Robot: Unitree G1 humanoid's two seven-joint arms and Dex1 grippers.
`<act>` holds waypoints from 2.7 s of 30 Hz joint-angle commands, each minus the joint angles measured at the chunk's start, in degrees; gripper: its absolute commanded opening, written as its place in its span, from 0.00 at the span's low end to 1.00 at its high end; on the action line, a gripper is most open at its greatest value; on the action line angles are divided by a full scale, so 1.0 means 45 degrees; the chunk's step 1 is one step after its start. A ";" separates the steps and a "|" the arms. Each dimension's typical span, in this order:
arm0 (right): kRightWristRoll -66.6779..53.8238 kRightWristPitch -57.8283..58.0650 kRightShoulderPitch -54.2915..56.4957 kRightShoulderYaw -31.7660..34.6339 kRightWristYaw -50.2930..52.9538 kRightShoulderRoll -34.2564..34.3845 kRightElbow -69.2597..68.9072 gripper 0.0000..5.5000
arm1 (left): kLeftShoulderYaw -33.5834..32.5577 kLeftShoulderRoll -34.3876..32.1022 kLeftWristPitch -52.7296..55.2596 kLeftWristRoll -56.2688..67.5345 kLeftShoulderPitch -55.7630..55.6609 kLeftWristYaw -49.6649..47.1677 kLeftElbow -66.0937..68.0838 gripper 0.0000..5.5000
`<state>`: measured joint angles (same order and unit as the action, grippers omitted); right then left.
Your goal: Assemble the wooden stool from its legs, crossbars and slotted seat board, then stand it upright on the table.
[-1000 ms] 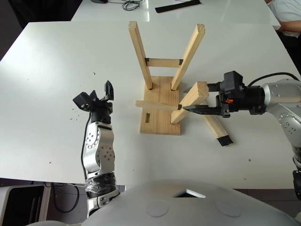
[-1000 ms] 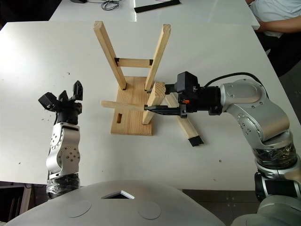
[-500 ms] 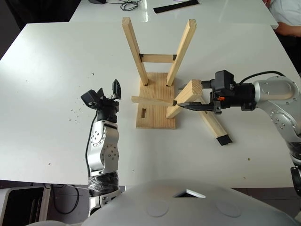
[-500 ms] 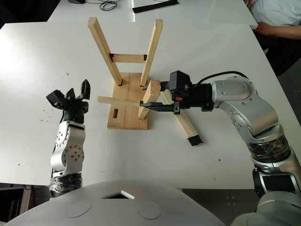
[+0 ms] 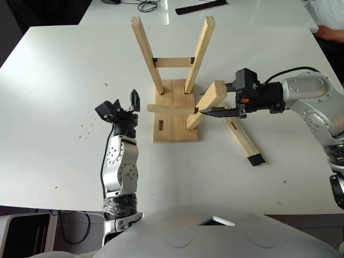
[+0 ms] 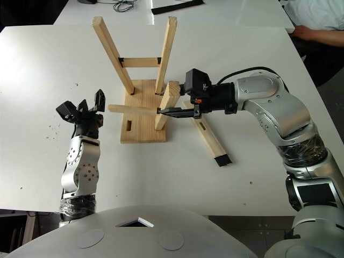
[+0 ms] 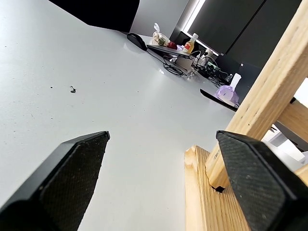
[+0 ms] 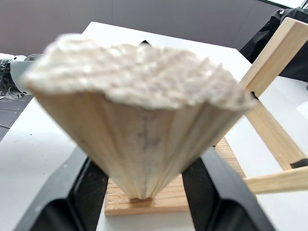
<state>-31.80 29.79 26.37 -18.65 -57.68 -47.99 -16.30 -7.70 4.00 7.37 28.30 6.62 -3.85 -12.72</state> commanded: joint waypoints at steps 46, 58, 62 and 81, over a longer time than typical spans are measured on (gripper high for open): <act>0.2220 0.6221 -0.8040 0.3383 0.4490 -0.0661 -0.2754 0.53 | -0.0875 0.1170 -0.1979 -0.0067 0.2733 -0.1286 -0.0320 0.75; 0.2309 0.5430 -0.8440 0.3633 0.4764 -0.0066 -0.3149 0.38 | -0.0799 0.0092 -0.1146 -0.0282 0.2382 -0.1607 -0.1024 0.75; 0.0204 0.6272 -0.5362 0.6306 0.6569 0.3567 -0.1185 0.38 | -0.1755 -0.0584 -0.0135 0.0827 0.1298 -0.1725 -0.1216 0.75; -0.2833 0.2940 0.5854 0.6473 0.6038 0.6401 0.2506 0.37 | -0.2179 -0.8057 0.7072 0.1396 -0.9311 0.0045 -0.0203 0.75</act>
<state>-44.67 43.21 50.36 12.34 -26.88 -16.82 -3.92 -18.37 -32.94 34.30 31.27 -30.58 -5.40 -14.30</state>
